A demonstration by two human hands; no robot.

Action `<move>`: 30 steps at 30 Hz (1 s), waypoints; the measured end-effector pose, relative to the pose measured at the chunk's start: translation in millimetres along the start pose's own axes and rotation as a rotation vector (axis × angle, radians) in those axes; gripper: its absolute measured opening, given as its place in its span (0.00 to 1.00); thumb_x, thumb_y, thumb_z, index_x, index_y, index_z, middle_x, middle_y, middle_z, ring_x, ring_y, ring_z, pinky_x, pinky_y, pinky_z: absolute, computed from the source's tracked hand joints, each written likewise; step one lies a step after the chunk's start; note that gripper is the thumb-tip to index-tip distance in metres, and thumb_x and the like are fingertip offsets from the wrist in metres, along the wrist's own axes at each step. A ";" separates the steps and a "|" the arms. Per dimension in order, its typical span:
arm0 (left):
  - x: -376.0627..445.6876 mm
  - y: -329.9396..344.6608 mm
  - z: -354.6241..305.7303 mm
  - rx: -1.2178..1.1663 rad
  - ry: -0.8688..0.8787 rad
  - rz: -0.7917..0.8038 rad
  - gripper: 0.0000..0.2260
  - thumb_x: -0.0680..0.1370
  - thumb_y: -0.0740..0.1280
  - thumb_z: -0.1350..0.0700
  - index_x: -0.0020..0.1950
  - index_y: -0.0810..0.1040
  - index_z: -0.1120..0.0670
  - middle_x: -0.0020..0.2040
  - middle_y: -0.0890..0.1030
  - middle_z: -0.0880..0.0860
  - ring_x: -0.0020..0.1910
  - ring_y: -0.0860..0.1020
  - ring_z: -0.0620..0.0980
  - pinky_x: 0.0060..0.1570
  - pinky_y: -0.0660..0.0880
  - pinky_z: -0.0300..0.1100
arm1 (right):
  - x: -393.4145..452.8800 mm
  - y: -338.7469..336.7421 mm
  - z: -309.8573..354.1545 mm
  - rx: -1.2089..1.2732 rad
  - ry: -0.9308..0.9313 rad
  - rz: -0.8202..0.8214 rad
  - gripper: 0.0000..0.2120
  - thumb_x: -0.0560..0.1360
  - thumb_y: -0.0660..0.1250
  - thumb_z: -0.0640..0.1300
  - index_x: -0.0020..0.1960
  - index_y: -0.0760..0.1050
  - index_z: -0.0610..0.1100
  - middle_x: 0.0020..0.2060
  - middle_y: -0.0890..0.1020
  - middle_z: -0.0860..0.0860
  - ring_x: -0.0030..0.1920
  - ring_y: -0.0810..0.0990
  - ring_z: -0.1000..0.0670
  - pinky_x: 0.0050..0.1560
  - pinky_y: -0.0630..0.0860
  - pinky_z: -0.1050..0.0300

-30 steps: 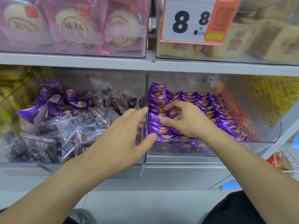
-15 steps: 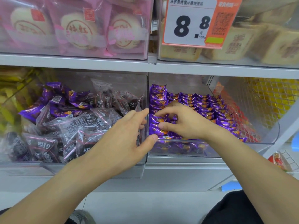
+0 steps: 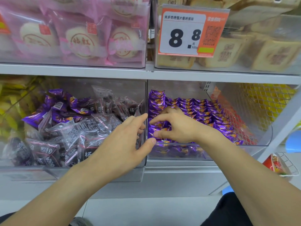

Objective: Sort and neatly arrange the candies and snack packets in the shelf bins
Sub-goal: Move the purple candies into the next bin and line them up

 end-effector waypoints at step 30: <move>-48.4 -129.3 185.9 0.160 -0.346 -0.124 0.17 0.76 0.70 0.44 0.60 0.81 0.52 0.53 0.81 0.47 0.53 0.77 0.45 0.53 0.72 0.38 | 197.7 51.0 182.5 -0.143 -0.076 0.069 0.14 0.70 0.77 0.47 0.54 0.79 0.48 0.46 0.81 0.51 0.47 0.81 0.49 0.50 0.78 0.57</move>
Point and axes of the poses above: each hand's wrist, its own x-axis towards the middle knuckle, its own y-axis out of the palm, z = x × y, the point moved 10 cm from there along x, towards the middle knuckle
